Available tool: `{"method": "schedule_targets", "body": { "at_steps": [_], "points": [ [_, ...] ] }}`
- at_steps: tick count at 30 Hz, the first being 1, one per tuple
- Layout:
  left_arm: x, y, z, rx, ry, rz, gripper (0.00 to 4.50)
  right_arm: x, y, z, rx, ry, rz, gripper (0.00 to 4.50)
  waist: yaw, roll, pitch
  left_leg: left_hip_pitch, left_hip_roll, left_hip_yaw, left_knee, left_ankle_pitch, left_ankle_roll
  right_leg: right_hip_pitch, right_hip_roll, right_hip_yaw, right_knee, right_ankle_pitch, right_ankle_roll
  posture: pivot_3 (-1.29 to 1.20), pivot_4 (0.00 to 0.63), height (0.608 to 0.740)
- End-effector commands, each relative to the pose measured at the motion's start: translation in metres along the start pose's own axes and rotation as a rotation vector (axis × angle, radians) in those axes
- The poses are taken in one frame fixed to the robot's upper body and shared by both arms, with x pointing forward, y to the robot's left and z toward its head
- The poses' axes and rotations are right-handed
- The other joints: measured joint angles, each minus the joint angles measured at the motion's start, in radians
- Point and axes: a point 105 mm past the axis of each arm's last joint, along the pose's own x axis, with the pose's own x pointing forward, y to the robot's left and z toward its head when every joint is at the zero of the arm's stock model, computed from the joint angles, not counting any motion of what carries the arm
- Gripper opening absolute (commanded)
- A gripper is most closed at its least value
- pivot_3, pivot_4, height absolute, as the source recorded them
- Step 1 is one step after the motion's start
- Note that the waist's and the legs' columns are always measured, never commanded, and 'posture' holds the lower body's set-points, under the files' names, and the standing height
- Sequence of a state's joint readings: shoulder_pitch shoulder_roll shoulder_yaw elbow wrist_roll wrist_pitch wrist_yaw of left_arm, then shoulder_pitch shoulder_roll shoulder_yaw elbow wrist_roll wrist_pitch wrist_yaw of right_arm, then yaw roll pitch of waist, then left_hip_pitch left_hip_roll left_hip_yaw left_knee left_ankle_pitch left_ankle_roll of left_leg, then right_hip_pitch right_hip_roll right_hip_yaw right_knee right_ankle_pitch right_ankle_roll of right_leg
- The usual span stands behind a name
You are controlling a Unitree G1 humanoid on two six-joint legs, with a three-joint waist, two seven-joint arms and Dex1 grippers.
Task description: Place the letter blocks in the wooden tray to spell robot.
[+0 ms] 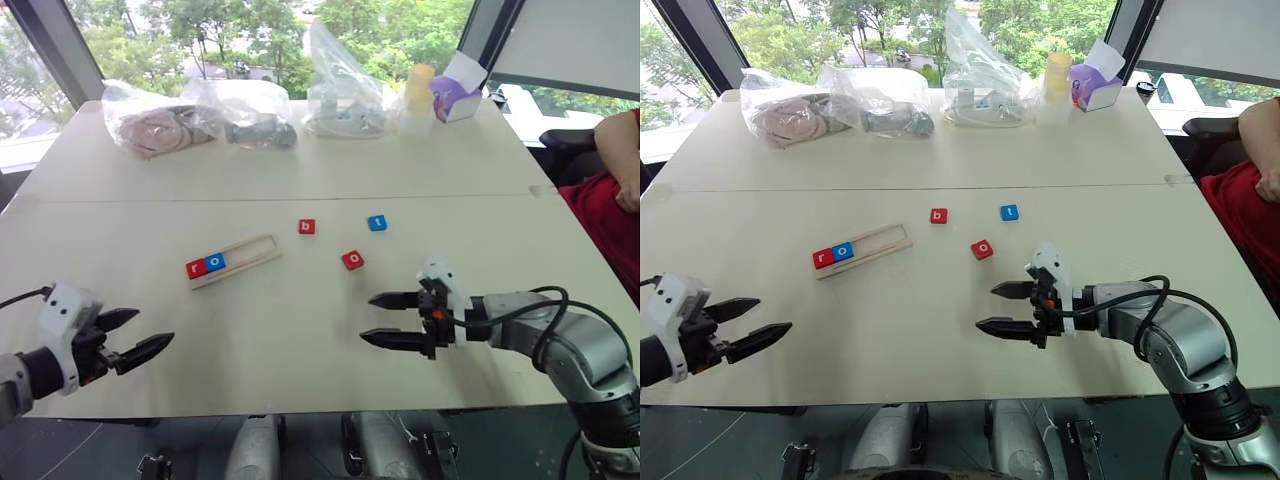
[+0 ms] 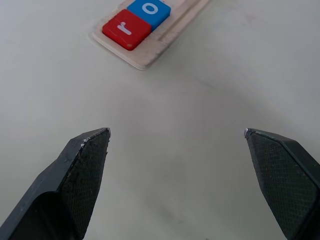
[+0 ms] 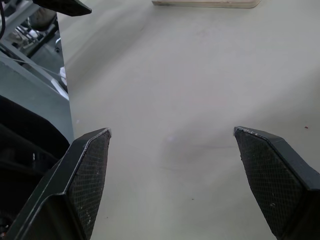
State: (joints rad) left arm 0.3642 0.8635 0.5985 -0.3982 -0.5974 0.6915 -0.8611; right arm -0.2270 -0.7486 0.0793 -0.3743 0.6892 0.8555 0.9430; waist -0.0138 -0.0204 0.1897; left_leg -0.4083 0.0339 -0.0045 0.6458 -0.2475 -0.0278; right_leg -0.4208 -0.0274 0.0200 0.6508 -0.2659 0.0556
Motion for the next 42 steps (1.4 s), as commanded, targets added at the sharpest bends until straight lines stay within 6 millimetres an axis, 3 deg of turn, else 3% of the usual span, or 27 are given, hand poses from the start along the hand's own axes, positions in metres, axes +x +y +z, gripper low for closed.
{"method": "schedule_targets", "body": {
  "at_steps": [1,4,8,11,19,23,32,36,37,42],
  "points": [
    [0.001,0.02,0.018,0.121,-0.019,0.026,4.5,0.003,0.0,0.012,-0.057,-0.013,0.019,4.06,0.001,0.0,0.0,0.0,0.0,0.0,0.0,0.0,0.0,0.0,0.0,0.0,0.0,0.0,0.0,0.0,0.15,0.74],
    [0.01,0.029,0.026,0.202,0.0,-0.015,4.5,0.013,0.008,0.025,-0.093,-0.045,0.059,4.06,0.001,0.0,0.0,0.0,0.0,0.0,0.0,0.0,0.0,-0.001,0.0,-0.001,0.001,0.0,0.0,0.0,0.15,0.74],
    [0.044,0.036,0.037,0.329,0.029,-0.129,4.5,0.045,0.003,0.036,-0.146,-0.108,0.004,4.06,0.001,0.0,0.0,-0.001,-0.001,0.002,-0.001,0.0,0.0,-0.002,0.002,-0.001,0.001,0.0,0.0,0.0,0.15,0.74],
    [0.064,0.039,0.046,0.384,0.026,-0.195,4.5,0.06,0.014,0.043,-0.159,-0.143,0.019,4.06,0.001,0.0,0.0,-0.002,-0.002,0.002,0.0,0.0,0.0,-0.004,0.002,-0.001,0.002,0.002,0.003,0.0,0.15,0.74],
    [0.105,0.042,0.052,0.521,0.075,-0.304,4.5,0.074,0.034,0.053,-0.158,-0.202,0.052,4.06,0.001,0.0,0.0,-0.003,-0.002,0.003,0.001,0.0,0.0,-0.004,0.003,-0.001,0.004,0.005,0.009,0.0,0.15,0.74],
    [0.12,0.043,0.036,0.54,0.136,-0.331,4.5,0.074,0.031,0.054,-0.162,-0.198,0.04,4.06,-0.002,-0.001,-0.001,-0.003,-0.002,0.003,0.002,0.0,0.0,-0.004,0.003,0.0,0.004,0.005,0.009,0.0,0.15,0.74],
    [0.129,0.028,0.015,0.474,0.182,-0.442,4.5,0.071,0.024,0.052,-0.16,-0.189,0.007,4.06,0.0,0.0,-0.002,-0.001,-0.002,0.003,0.004,0.0,0.0,-0.004,0.003,0.0,0.01,0.005,0.009,0.0,0.15,0.74],
    [0.131,0.027,0.02,0.422,0.133,-0.438,3.26,0.07,0.021,0.051,-0.155,-0.192,-0.013,4.12,0.002,0.0,-0.003,0.0,-0.002,0.003,0.004,0.0,0.0,-0.003,0.003,0.0,0.011,0.005,0.01,0.0,0.15,0.74],
    [0.131,0.026,0.025,0.417,0.118,-0.443,3.12,0.068,0.02,0.051,-0.153,-0.191,-0.019,4.12,0.002,0.0,-0.003,0.0,-0.003,0.003,0.004,0.0,0.0,-0.003,0.003,0.0,0.011,0.005,0.01,0.0,0.15,0.74],
    [0.128,0.02,0.045,0.463,0.083,-0.467,3.12,0.06,0.012,0.051,-0.138,-0.197,-0.064,4.12,0.002,0.0,-0.003,0.0,-0.003,0.003,0.005,0.0,0.0,-0.003,0.003,0.0,0.012,0.005,0.01,0.0,0.15,0.74]
  ]
}}
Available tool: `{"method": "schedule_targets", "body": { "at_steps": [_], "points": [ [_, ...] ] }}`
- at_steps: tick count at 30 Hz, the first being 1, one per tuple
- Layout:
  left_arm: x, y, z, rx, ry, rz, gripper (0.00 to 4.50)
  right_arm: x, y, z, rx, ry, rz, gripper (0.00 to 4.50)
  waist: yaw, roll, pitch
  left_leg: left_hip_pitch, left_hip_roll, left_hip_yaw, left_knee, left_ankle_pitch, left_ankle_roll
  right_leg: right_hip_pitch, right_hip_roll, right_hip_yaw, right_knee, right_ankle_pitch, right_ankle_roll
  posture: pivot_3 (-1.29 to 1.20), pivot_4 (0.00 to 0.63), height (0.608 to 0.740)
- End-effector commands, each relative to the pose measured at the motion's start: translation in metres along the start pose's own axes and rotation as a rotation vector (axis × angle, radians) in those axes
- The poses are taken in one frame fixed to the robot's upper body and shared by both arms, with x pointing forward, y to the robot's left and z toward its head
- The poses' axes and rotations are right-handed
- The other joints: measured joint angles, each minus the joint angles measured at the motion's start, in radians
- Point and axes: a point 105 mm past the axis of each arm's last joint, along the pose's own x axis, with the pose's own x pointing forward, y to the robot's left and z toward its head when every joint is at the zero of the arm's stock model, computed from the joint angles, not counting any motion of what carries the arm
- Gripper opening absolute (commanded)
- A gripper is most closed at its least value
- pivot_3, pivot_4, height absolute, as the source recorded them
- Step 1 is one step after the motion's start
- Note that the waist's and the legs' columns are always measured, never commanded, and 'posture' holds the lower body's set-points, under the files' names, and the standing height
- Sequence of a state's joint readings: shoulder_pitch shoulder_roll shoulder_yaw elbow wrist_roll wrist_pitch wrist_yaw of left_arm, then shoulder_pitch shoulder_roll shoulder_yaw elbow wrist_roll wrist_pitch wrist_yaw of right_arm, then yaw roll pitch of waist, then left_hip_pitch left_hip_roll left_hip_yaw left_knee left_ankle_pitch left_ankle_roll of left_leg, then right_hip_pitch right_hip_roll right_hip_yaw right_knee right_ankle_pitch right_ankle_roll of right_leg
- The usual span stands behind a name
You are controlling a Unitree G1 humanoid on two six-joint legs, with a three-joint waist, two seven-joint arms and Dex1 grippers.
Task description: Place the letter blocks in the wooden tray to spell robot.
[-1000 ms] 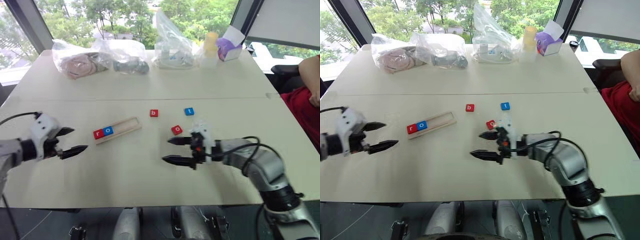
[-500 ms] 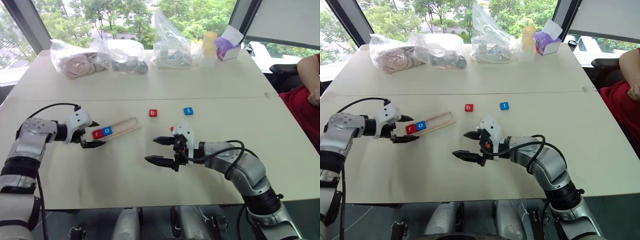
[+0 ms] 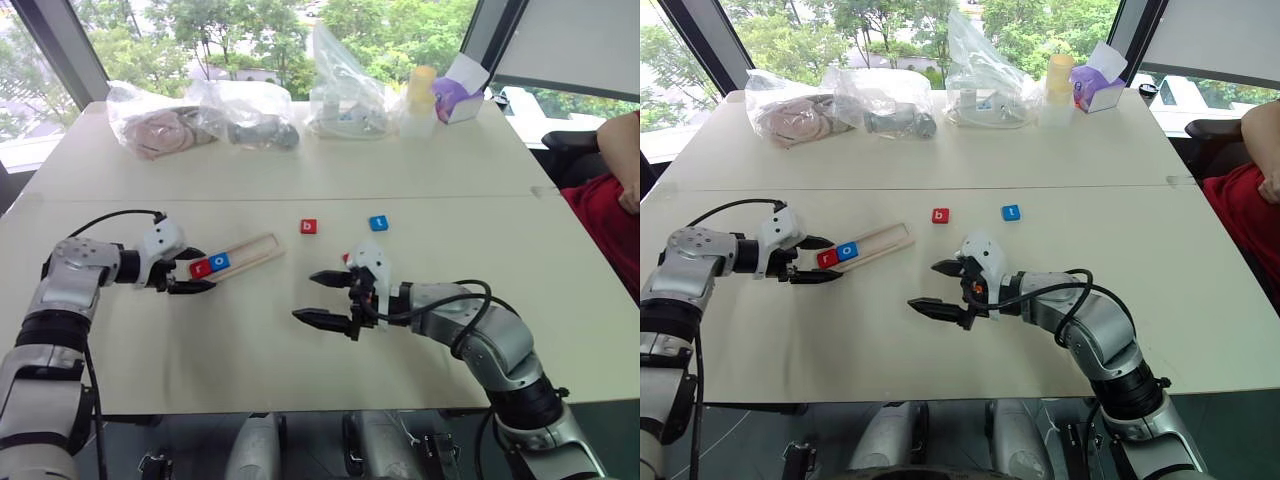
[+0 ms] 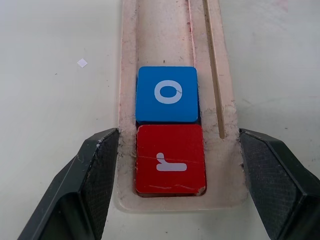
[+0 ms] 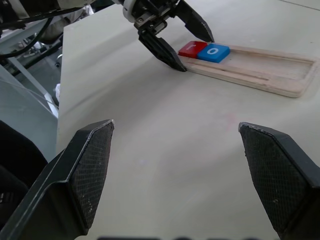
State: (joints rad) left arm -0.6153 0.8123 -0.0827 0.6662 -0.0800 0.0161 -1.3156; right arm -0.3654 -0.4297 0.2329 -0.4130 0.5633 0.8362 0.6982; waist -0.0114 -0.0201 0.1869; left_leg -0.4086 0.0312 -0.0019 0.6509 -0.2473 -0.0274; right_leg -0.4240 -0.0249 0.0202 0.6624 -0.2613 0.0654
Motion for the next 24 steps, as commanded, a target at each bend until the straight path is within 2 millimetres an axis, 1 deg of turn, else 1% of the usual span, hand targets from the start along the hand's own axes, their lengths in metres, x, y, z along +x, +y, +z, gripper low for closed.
{"method": "schedule_targets", "body": {
  "at_steps": [1,4,6,8,10,11,15,18,21,24],
  "points": [
    [0.005,-0.01,0.017,0.036,-0.031,-0.082,3.12,-0.013,-0.01,0.009,-0.011,-0.035,-0.06,4.12,0.0,0.0,0.0,0.0,0.0,0.0,0.0,0.0,0.0,0.0,0.0,0.0,0.0,0.0,0.0,0.0,0.15,0.74],
    [0.006,-0.021,0.043,0.136,-0.065,-0.162,3.12,-0.029,-0.023,0.014,0.02,-0.071,-0.135,4.12,0.0,-0.001,0.001,-0.001,0.0,0.0,0.0,0.0,0.0,0.0,0.0,0.0,0.0,0.0,0.0,0.0,0.15,0.74],
    [0.009,-0.03,0.056,0.183,-0.078,-0.216,3.12,-0.038,-0.032,0.017,0.032,-0.09,-0.182,4.12,-0.002,-0.002,0.001,-0.001,0.0,-0.001,0.0,0.0,0.0,0.0,0.0,0.0,0.0,0.0,0.0,0.0,0.15,0.74],
    [0.015,-0.038,0.064,0.226,-0.072,-0.269,3.12,-0.05,-0.046,0.024,0.059,-0.141,-0.264,4.12,-0.002,-0.002,0.001,-0.001,0.0,-0.001,0.0,0.0,0.0,0.0,0.0,0.0,0.0,0.0,0.0,0.0,0.15,0.74],
    [0.022,-0.043,0.064,0.256,-0.055,-0.31,3.12,-0.059,-0.061,0.029,0.082,-0.175,-0.359,4.12,-0.004,-0.002,0.001,-0.001,0.0,-0.001,0.0,0.0,0.0,0.0,0.001,0.0,0.0,0.0,0.0,0.0,0.15,0.74],
    [0.025,-0.045,0.063,0.27,-0.046,-0.323,3.12,-0.06,-0.063,0.029,0.083,-0.176,-0.375,4.12,-0.006,-0.002,0.001,0.0,0.0,0.0,0.0,0.0,0.0,0.0,0.001,0.001,0.001,0.0,0.0,0.0,0.15,0.74],
    [0.033,-0.047,0.057,0.306,-0.01,-0.361,3.12,-0.06,-0.059,0.025,0.075,-0.149,-0.375,4.12,-0.009,-0.002,0.001,0.0,0.001,-0.001,-0.001,0.0,0.0,-0.001,0.006,0.003,0.0,0.0,0.0,0.0,0.15,0.74],
    [0.039,-0.044,0.053,0.316,0.004,-0.356,3.12,-0.059,-0.052,0.018,0.072,-0.121,-0.374,4.12,-0.004,-0.002,0.001,0.0,0.002,-0.002,-0.001,0.0,0.0,-0.001,0.008,0.003,0.001,0.0,-0.001,0.0,0.15,0.74],
    [0.039,-0.039,0.051,0.316,0.011,-0.343,3.12,-0.061,-0.054,0.008,0.073,-0.078,-0.411,4.12,-0.003,-0.002,0.001,0.0,0.003,-0.002,-0.001,0.0,0.0,-0.001,0.007,0.003,0.001,0.0,-0.001,0.0,0.15,0.74],
    [0.039,-0.04,0.05,0.307,0.007,-0.347,3.12,-0.062,-0.054,0.003,0.076,-0.06,-0.422,4.12,-0.006,-0.002,0.001,0.0,0.002,-0.001,-0.001,0.0,0.0,-0.001,0.007,0.004,0.001,0.0,-0.001,0.0,0.15,0.74]
  ]
}}
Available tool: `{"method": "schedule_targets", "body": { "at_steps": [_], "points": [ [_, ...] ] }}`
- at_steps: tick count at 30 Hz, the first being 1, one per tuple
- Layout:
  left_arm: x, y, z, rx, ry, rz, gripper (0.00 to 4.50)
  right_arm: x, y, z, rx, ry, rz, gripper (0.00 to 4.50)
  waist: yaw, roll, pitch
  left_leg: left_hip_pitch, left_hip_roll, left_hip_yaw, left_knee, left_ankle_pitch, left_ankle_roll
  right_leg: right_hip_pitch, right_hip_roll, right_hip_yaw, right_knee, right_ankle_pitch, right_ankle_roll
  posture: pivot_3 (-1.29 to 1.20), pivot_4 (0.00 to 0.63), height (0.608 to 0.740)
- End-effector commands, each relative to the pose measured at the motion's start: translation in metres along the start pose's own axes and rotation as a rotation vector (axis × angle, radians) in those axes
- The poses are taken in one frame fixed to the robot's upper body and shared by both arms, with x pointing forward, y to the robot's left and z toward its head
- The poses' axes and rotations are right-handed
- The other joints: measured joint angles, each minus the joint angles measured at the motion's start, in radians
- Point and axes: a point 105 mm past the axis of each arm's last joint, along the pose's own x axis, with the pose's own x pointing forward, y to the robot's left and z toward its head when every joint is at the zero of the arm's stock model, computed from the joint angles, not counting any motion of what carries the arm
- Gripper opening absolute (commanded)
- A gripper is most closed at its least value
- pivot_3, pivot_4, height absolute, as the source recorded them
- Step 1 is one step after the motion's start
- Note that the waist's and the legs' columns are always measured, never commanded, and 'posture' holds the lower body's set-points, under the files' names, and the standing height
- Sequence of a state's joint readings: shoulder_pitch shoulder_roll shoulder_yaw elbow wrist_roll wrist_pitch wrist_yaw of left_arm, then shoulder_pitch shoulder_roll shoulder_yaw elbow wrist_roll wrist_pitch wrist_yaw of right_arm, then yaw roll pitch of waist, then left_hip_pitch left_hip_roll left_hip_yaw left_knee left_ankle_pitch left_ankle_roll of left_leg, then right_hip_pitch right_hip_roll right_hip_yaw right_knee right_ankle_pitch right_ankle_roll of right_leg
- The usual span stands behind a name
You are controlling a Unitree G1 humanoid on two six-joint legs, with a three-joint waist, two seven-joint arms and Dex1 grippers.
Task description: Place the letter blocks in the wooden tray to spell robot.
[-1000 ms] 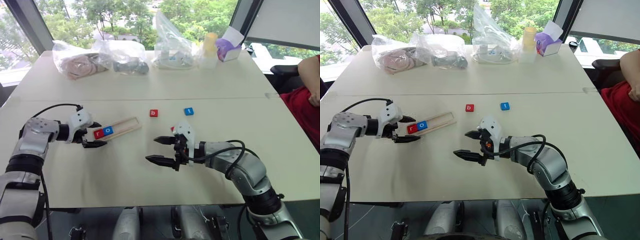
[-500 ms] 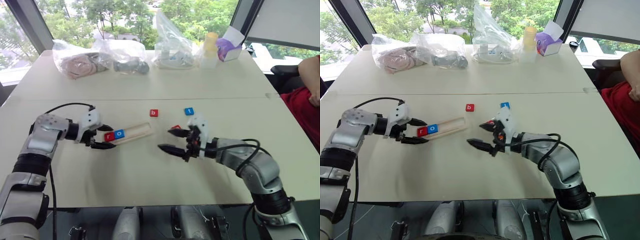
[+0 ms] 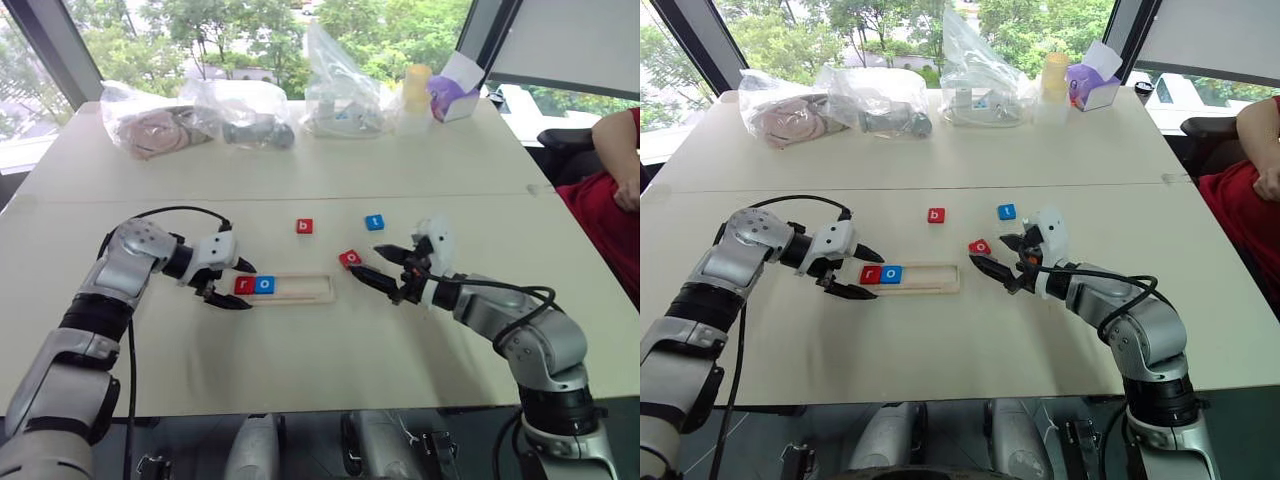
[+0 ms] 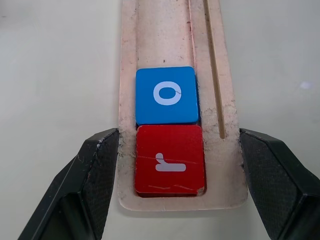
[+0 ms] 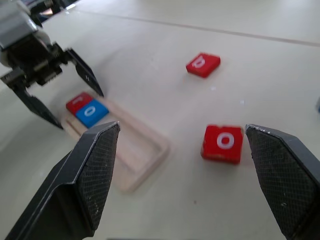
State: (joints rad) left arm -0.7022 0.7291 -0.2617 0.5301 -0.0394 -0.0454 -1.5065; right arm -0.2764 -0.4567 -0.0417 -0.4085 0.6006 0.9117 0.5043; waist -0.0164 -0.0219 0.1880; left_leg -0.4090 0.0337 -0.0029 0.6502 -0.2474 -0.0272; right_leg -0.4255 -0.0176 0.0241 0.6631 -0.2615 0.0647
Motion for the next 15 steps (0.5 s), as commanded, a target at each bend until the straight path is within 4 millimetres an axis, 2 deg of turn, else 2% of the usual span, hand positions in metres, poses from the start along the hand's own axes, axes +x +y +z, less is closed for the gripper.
{"method": "schedule_targets", "body": {
  "at_steps": [1,2,4,5,13,15],
  "points": [
    [-0.003,0.001,0.004,0.015,-0.007,0.004,3.12,-0.003,0.004,0.006,-0.048,-0.014,-0.006,4.12,-0.001,0.0,0.0,0.0,0.0,0.0,0.0,0.0,0.0,0.0,0.0,0.0,0.0,0.0,0.0,0.0,0.15,0.74],
    [-0.003,0.0,0.004,0.008,-0.012,-0.001,3.12,-0.003,0.004,0.005,-0.05,-0.011,-0.005,4.12,-0.001,0.0,0.0,0.0,0.0,0.0,0.0,0.0,0.0,0.0,0.0,0.0,0.0,0.0,0.0,0.0,0.15,0.74],
    [-0.002,-0.005,0.002,-0.005,-0.01,-0.032,4.15,-0.002,0.003,0.005,-0.053,-0.007,-0.003,4.12,-0.001,0.0,0.0,0.0,0.0,0.0,0.0,0.0,0.0,0.0,0.0,0.0,0.0,0.0,0.0,0.0,0.15,0.74],
    [-0.002,-0.006,-0.001,-0.002,0.004,-0.035,4.48,-0.002,0.003,0.006,-0.055,-0.007,-0.003,4.12,-0.001,0.0,0.0,0.0,0.0,0.0,0.0,0.0,0.0,0.0,0.0,0.0,0.0,0.0,0.0,0.0,0.15,0.74],
    [-0.012,-0.006,-0.013,-0.02,0.033,0.057,4.48,0.002,-0.011,0.011,-0.043,-0.006,-0.069,4.12,-0.004,0.0,0.0,0.001,0.0,0.0,0.0,0.0,0.0,0.0,0.0,0.0,0.0,0.0,0.0,0.0,0.15,0.74],
    [-0.03,-0.004,-0.017,-0.097,-0.005,0.137,4.48,0.008,-0.015,0.02,-0.037,-0.016,-0.09,4.12,-0.01,0.0,0.0,0.001,0.001,0.0,-0.001,0.0,0.0,0.0,0.001,0.001,0.0,0.0,0.0,0.0,0.15,0.74]
  ]
}}
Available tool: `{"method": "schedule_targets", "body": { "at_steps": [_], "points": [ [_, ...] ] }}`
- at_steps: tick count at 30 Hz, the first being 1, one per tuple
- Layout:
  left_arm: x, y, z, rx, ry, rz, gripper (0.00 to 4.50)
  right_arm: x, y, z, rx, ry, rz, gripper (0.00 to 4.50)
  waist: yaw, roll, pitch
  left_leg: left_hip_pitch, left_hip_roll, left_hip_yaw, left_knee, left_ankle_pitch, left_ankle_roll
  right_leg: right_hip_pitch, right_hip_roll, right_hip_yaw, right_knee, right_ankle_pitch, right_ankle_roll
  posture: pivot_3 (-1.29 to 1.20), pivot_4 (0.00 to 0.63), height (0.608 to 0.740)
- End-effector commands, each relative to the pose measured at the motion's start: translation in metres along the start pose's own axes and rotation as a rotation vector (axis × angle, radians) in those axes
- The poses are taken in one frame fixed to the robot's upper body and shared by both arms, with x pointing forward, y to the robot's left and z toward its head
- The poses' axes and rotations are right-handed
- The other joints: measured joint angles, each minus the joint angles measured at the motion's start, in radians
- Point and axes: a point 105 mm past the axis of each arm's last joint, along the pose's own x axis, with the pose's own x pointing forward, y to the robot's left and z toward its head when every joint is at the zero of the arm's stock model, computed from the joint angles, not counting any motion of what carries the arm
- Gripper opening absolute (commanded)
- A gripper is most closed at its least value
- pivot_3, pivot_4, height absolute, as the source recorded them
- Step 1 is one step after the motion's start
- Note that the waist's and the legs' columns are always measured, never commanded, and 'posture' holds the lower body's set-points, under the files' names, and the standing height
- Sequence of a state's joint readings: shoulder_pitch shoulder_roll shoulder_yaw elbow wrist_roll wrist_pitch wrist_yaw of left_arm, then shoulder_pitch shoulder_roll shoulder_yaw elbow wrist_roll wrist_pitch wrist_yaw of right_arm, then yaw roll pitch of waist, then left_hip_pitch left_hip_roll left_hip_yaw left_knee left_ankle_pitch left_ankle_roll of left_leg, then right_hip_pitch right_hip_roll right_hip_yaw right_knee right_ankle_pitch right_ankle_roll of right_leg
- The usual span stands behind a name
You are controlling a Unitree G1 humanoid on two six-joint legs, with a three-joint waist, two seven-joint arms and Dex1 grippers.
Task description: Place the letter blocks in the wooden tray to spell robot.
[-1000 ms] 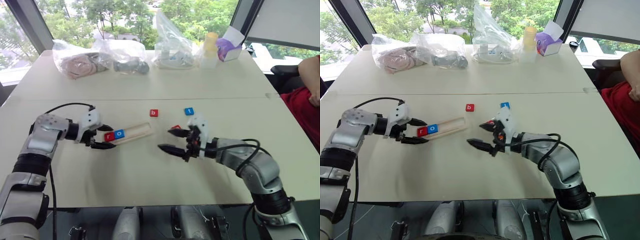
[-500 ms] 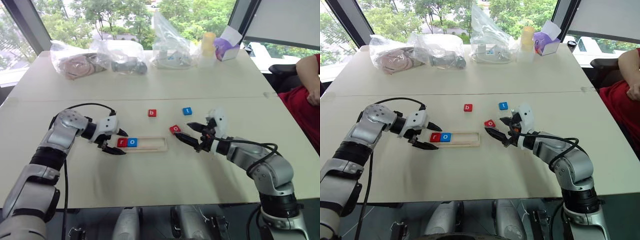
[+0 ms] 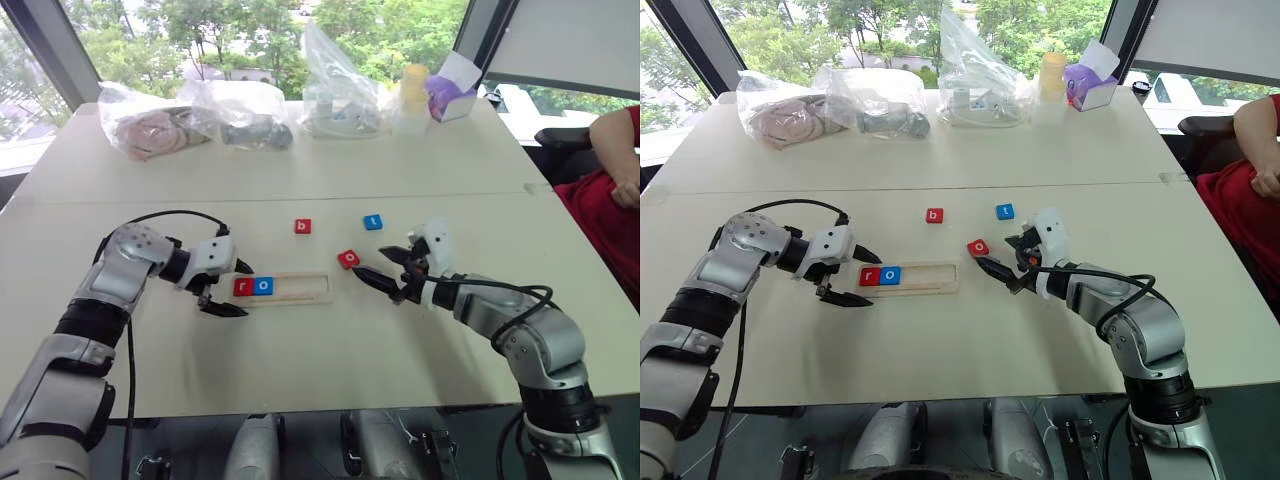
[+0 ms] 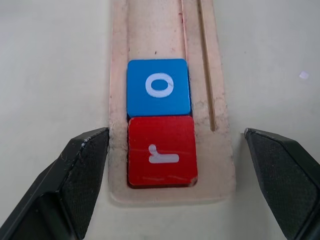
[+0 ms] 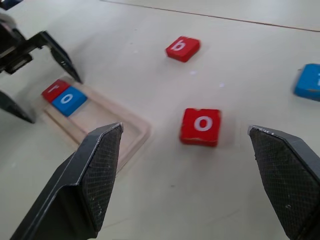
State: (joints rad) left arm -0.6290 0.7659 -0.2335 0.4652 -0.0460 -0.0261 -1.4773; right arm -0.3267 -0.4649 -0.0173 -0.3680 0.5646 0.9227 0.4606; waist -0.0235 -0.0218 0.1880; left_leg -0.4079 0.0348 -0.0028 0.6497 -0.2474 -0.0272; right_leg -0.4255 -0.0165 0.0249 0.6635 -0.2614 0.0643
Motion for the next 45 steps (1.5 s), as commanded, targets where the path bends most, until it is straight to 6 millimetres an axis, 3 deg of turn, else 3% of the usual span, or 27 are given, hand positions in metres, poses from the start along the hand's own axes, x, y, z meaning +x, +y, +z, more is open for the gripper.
{"method": "schedule_targets", "body": {
  "at_steps": [1,4,6,9,13,15,21,27,35,41,45],
  "points": [
    [-0.034,0.005,-0.006,-0.123,-0.052,0.133,4.48,0.009,-0.004,0.022,-0.006,-0.052,-0.038,4.12,-0.009,0.0,0.0,0.0,0.001,0.0,0.0,0.0,0.0,0.0,0.001,0.0,0.0,0.0,0.0,0.0,0.15,0.74],
    [-0.065,0.007,0.003,-0.204,-0.12,0.245,4.48,0.05,0.005,0.032,0.052,-0.074,-0.072,4.12,-0.022,0.0,0.0,0.0,0.005,0.0,0.0,0.0,0.0,-0.002,0.004,0.001,0.001,0.002,-0.003,0.0,0.15,0.74],
    [-0.074,0.006,0.011,-0.225,-0.14,0.285,4.48,0.069,0.008,0.032,0.049,-0.056,-0.099,4.12,-0.022,0.0,0.0,0.0,0.007,0.0,0.0,0.0,0.0,-0.002,0.006,0.0,0.001,0.002,-0.004,0.0,0.15,0.74],
    [-0.1,0.012,0.027,-0.238,-0.202,0.462,4.48,0.114,0.018,0.033,0.029,-0.023,-0.148,4.12,-0.022,0.0,0.0,0.0,0.008,0.001,0.0,0.0,0.0,-0.003,0.006,0.0,0.001,0.002,-0.005,0.0,0.15,0.74],
    [-0.106,0.016,0.037,-0.261,-0.302,0.623,4.48,0.138,0.008,0.03,0.027,0.007,-0.263,4.12,-0.015,0.0,0.0,-0.001,0.008,0.001,-0.001,0.0,0.0,-0.004,0.004,0.0,0.001,0.002,-0.005,0.0,0.15,0.74],
    [-0.099,0.011,0.035,-0.282,-0.32,0.659,4.48,0.148,0.012,0.029,0.035,0.019,-0.268,4.12,-0.014,-0.001,0.0,-0.001,0.007,0.002,-0.001,0.0,0.0,-0.003,0.001,0.0,0.0,0.002,-0.004,0.0,0.15,0.74],
    [-0.087,-0.008,0.028,-0.346,-0.322,0.701,4.48,0.168,0.036,0.022,0.068,0.064,-0.199,4.12,-0.024,-0.001,0.0,-0.001,0.008,0.001,-0.002,0.0,0.0,-0.004,0.001,0.001,0.001,0.003,-0.004,0.0,0.15,0.74],
    [-0.083,-0.015,0.022,-0.361,-0.295,0.739,4.48,0.182,0.061,0.013,0.131,0.109,-0.17,4.12,-0.035,-0.001,0.0,0.001,0.013,0.001,-0.002,0.0,0.0,-0.004,0.006,0.0,0.001,0.006,-0.009,0.0,0.15,0.74],
    [-0.077,-0.012,0.021,-0.36,-0.288,0.753,4.48,0.19,0.055,-0.008,0.047,0.177,-0.256,4.12,-0.043,-0.002,-0.001,0.003,0.013,0.001,-0.002,0.0,-0.001,-0.002,0.006,0.0,0.001,0.006,-0.01,0.0,0.15,0.74],
    [-0.072,-0.008,0.021,-0.357,-0.291,0.758,4.48,0.199,0.07,-0.027,-0.046,0.234,-0.254,4.12,-0.043,-0.006,-0.005,0.007,0.013,0.0,-0.002,0.0,-0.001,0.002,0.005,0.0,0.001,0.005,-0.011,0.0,0.15,0.74],
    [-0.067,-0.009,0.019,-0.35,-0.273,0.759,4.5,0.199,0.075,-0.042,-0.057,0.259,-0.257,2.2,-0.045,-0.007,-0.006,0.011,0.013,0.0,-0.003,0.0,-0.001,0.006,0.005,0.001,0.0,0.004,-0.013,0.0,0.15,0.74]
  ]
}}
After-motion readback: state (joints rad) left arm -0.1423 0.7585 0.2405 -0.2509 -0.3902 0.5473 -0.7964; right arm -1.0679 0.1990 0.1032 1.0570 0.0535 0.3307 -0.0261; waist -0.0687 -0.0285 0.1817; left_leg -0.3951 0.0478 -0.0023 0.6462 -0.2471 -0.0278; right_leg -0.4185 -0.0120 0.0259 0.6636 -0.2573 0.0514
